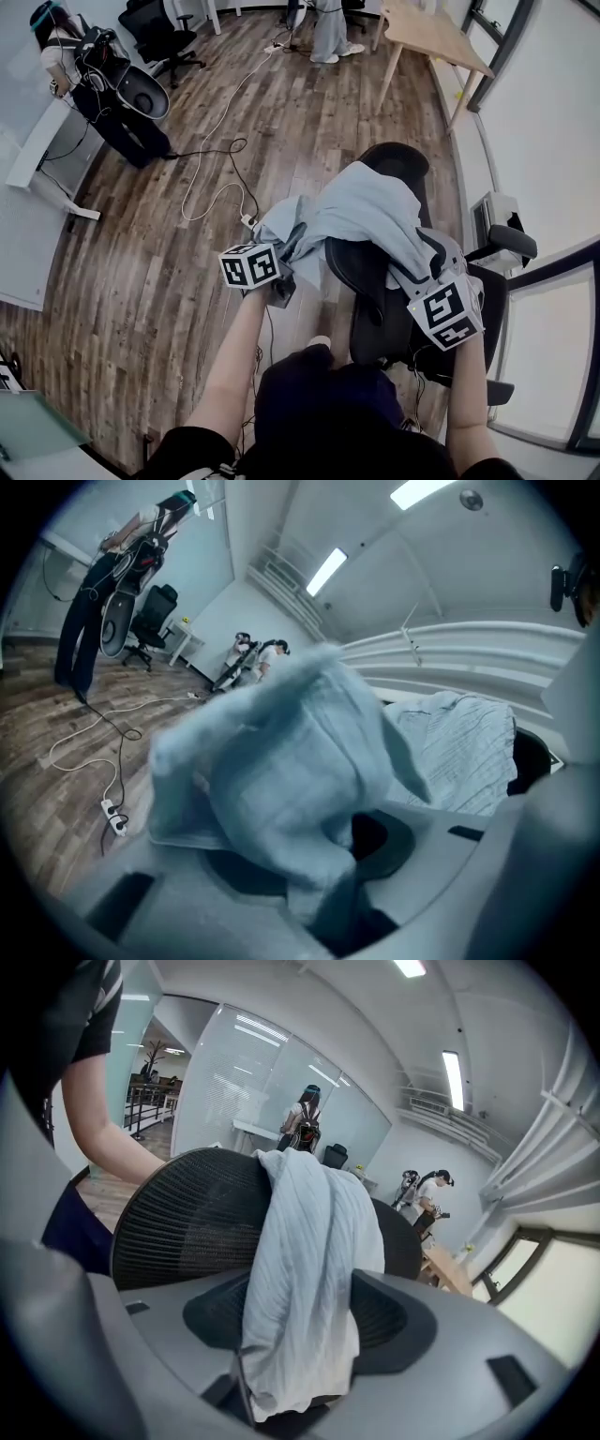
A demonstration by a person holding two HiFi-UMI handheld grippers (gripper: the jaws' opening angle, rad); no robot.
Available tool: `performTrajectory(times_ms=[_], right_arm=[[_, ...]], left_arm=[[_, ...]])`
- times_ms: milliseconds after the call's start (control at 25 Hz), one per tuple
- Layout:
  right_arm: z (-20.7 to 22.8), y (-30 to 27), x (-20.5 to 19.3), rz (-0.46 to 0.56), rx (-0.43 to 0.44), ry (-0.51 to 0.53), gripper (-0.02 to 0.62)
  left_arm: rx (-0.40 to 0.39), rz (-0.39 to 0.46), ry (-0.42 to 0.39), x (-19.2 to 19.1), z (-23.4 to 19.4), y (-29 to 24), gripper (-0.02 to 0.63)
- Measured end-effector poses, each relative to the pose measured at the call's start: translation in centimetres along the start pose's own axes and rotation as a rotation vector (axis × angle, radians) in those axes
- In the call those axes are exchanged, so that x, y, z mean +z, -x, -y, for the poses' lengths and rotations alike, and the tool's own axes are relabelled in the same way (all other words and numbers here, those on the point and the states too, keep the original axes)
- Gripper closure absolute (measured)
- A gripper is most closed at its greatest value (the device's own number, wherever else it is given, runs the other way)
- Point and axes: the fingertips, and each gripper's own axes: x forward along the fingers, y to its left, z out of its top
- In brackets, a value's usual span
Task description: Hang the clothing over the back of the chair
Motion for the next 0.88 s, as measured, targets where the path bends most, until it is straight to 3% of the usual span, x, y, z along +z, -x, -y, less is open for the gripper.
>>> performTrajectory(times_ms=[240, 520, 880], right_arm=[[-1.0, 0.8, -0.3, 0.016, 0.016, -0.007, 0.321], [-3.5, 3.3, -1.1, 0.026, 0.050, 0.017, 0.311], [-6.8, 7.3, -1.8, 0.042, 0.078, 0.040, 0.311]], left_arm=[[0.043, 0.043, 0.030, -0.2, -0.5, 2.4, 0.401], [0.122, 0.075, 0.057, -2.0, -0.3, 6.3, 0.350], [0.150, 0.191, 0.181, -3.8, 1.6, 11.6, 0.287]])
